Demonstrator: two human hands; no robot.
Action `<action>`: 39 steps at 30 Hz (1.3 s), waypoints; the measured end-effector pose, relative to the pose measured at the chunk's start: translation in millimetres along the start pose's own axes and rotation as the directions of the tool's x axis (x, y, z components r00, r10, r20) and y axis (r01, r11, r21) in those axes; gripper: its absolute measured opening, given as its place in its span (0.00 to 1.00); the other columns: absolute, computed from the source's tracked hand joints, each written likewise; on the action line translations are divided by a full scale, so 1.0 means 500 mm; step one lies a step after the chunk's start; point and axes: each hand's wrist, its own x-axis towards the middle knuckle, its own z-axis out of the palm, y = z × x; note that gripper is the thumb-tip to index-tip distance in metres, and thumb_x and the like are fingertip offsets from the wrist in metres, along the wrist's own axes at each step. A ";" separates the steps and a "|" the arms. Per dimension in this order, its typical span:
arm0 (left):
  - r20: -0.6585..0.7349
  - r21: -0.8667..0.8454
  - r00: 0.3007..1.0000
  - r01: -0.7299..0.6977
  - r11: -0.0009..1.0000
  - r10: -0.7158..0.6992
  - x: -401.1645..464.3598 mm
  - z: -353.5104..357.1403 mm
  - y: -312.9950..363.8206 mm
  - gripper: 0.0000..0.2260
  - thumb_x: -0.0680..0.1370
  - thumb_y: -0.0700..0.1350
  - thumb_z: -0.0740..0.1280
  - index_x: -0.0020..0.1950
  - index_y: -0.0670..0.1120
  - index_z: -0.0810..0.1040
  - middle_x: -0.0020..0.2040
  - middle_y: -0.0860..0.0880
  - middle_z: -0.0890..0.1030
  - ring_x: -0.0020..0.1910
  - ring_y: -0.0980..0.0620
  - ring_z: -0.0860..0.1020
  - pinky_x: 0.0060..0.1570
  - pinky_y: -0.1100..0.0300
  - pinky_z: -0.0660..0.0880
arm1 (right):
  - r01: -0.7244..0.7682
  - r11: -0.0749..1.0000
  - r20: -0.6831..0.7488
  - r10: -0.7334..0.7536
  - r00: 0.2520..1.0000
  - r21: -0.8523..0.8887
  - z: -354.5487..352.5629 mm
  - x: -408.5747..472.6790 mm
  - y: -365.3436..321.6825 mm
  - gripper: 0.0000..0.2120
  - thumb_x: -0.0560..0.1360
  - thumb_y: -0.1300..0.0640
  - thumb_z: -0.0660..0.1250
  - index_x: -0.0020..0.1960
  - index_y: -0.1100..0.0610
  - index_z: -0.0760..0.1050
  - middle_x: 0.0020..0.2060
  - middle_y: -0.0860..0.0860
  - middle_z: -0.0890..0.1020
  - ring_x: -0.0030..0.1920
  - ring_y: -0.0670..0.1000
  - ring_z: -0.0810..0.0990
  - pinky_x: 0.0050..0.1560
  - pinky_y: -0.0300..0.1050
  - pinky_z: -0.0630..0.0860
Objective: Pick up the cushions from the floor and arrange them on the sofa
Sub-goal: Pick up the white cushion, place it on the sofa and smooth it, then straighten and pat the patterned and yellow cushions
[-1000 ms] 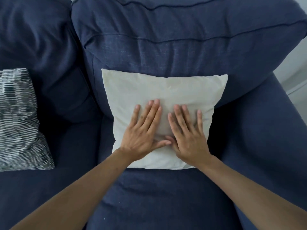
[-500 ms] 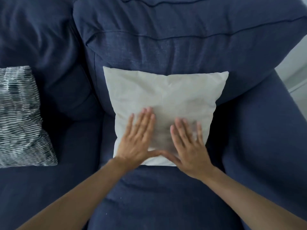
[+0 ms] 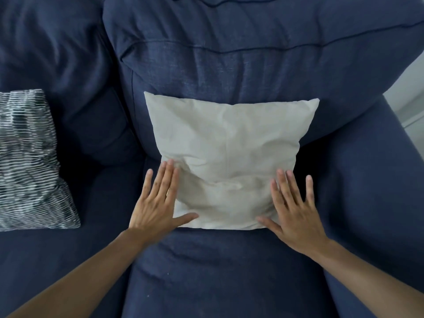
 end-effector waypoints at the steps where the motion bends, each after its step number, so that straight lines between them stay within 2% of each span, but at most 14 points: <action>1: -0.054 -0.035 0.998 -0.035 0.999 0.033 0.027 -0.018 0.011 0.51 0.82 0.73 0.58 0.86 0.35 0.49 0.88 0.37 0.48 0.88 0.38 0.49 0.83 0.32 0.55 | 0.010 1.000 -0.052 -0.009 0.999 0.022 -0.016 0.031 -0.005 0.45 0.85 0.33 0.57 0.87 0.64 0.50 0.87 0.65 0.52 0.87 0.65 0.52 0.81 0.80 0.53; 4: -0.216 -0.138 0.970 -0.141 0.980 0.110 0.149 -0.074 0.067 0.40 0.87 0.64 0.57 0.87 0.37 0.52 0.87 0.38 0.50 0.87 0.39 0.51 0.84 0.33 0.52 | 0.061 0.995 -0.168 -0.047 0.985 0.081 -0.054 0.156 -0.035 0.37 0.88 0.42 0.60 0.87 0.62 0.52 0.86 0.63 0.54 0.87 0.64 0.52 0.81 0.80 0.52; 7: -0.277 -0.131 0.950 -0.185 0.974 0.143 0.268 -0.102 0.103 0.34 0.89 0.59 0.54 0.86 0.38 0.55 0.87 0.38 0.55 0.87 0.39 0.54 0.84 0.34 0.53 | 0.053 0.995 -0.210 -0.034 0.977 0.088 -0.064 0.266 -0.050 0.32 0.89 0.46 0.58 0.86 0.63 0.56 0.86 0.60 0.57 0.87 0.63 0.55 0.81 0.79 0.54; 12: -0.142 -0.067 0.989 -0.051 0.996 0.041 0.339 -0.100 0.037 0.36 0.89 0.63 0.49 0.87 0.39 0.52 0.89 0.41 0.52 0.88 0.42 0.51 0.85 0.37 0.50 | -0.045 0.999 -0.181 0.048 0.982 0.018 -0.050 0.323 0.000 0.34 0.89 0.41 0.52 0.86 0.63 0.55 0.87 0.59 0.57 0.87 0.60 0.55 0.83 0.75 0.53; 16: -0.018 -0.012 0.999 0.042 0.999 -0.042 0.309 -0.105 -0.041 0.38 0.88 0.65 0.42 0.88 0.39 0.45 0.89 0.43 0.44 0.88 0.44 0.44 0.86 0.38 0.47 | -0.189 0.979 -0.090 0.196 0.977 0.074 -0.061 0.311 0.046 0.36 0.89 0.38 0.47 0.88 0.59 0.51 0.88 0.55 0.53 0.88 0.58 0.50 0.84 0.74 0.47; 19: 0.034 -0.039 0.987 0.158 0.987 -0.157 0.273 -0.125 -0.080 0.37 0.88 0.65 0.42 0.88 0.41 0.43 0.89 0.44 0.42 0.88 0.46 0.42 0.86 0.38 0.46 | -0.286 0.948 -0.001 0.289 0.957 0.137 -0.088 0.302 0.064 0.35 0.88 0.38 0.46 0.88 0.58 0.50 0.88 0.55 0.51 0.88 0.58 0.47 0.84 0.74 0.45; 22: 0.057 -0.094 0.975 0.218 0.971 -0.213 0.239 -0.169 -0.099 0.35 0.88 0.64 0.45 0.88 0.43 0.43 0.89 0.45 0.42 0.88 0.47 0.42 0.86 0.41 0.45 | -0.296 0.934 0.021 0.298 0.954 0.199 -0.139 0.297 0.048 0.33 0.88 0.41 0.49 0.87 0.58 0.55 0.87 0.58 0.56 0.88 0.60 0.50 0.84 0.74 0.47; 24: 0.043 -0.117 0.973 0.232 0.966 -0.228 0.214 -0.214 -0.107 0.34 0.88 0.62 0.47 0.88 0.43 0.48 0.89 0.44 0.47 0.88 0.46 0.47 0.86 0.42 0.48 | -0.263 0.933 0.014 0.268 0.963 0.246 -0.183 0.300 0.021 0.30 0.88 0.43 0.52 0.86 0.57 0.59 0.86 0.57 0.60 0.87 0.60 0.55 0.84 0.72 0.51; 26: 0.045 -0.134 0.962 0.273 0.953 -0.269 0.189 -0.269 -0.114 0.31 0.88 0.59 0.51 0.87 0.44 0.57 0.88 0.43 0.55 0.87 0.44 0.54 0.85 0.40 0.56 | -0.213 0.929 0.023 0.216 0.976 0.304 -0.229 0.313 -0.013 0.28 0.88 0.45 0.55 0.84 0.57 0.64 0.85 0.56 0.65 0.86 0.60 0.60 0.83 0.70 0.58; 29: 0.051 -0.133 0.936 0.352 0.926 -0.349 0.159 -0.358 -0.133 0.27 0.86 0.55 0.57 0.82 0.44 0.70 0.83 0.41 0.68 0.82 0.41 0.68 0.77 0.40 0.70 | -0.158 0.909 0.064 0.145 0.987 0.387 -0.295 0.354 -0.069 0.24 0.87 0.47 0.57 0.79 0.57 0.71 0.79 0.55 0.73 0.80 0.59 0.71 0.76 0.65 0.70; 31: 0.070 -0.115 0.919 0.393 0.912 -0.387 0.145 -0.419 -0.154 0.25 0.84 0.53 0.58 0.79 0.46 0.74 0.80 0.43 0.73 0.77 0.41 0.74 0.72 0.42 0.75 | -0.152 0.890 0.113 0.114 0.987 0.430 -0.338 0.388 -0.103 0.23 0.87 0.45 0.56 0.75 0.55 0.74 0.75 0.54 0.77 0.74 0.58 0.76 0.73 0.61 0.75; 35: 0.100 -0.078 0.903 0.426 0.901 -0.418 0.113 -0.510 -0.216 0.20 0.83 0.48 0.68 0.74 0.46 0.79 0.73 0.45 0.80 0.70 0.42 0.80 0.65 0.43 0.79 | -0.127 0.871 0.201 0.034 0.979 0.475 -0.405 0.458 -0.170 0.25 0.85 0.42 0.54 0.73 0.54 0.77 0.71 0.52 0.79 0.71 0.57 0.79 0.68 0.58 0.79; 39: 0.098 -0.060 0.891 0.451 0.891 -0.444 0.081 -0.552 -0.303 0.17 0.82 0.47 0.70 0.70 0.48 0.83 0.69 0.48 0.82 0.66 0.43 0.82 0.63 0.43 0.80 | -0.116 0.857 0.255 -0.018 0.967 0.503 -0.433 0.523 -0.258 0.32 0.83 0.38 0.47 0.76 0.52 0.76 0.72 0.49 0.79 0.72 0.55 0.77 0.70 0.56 0.77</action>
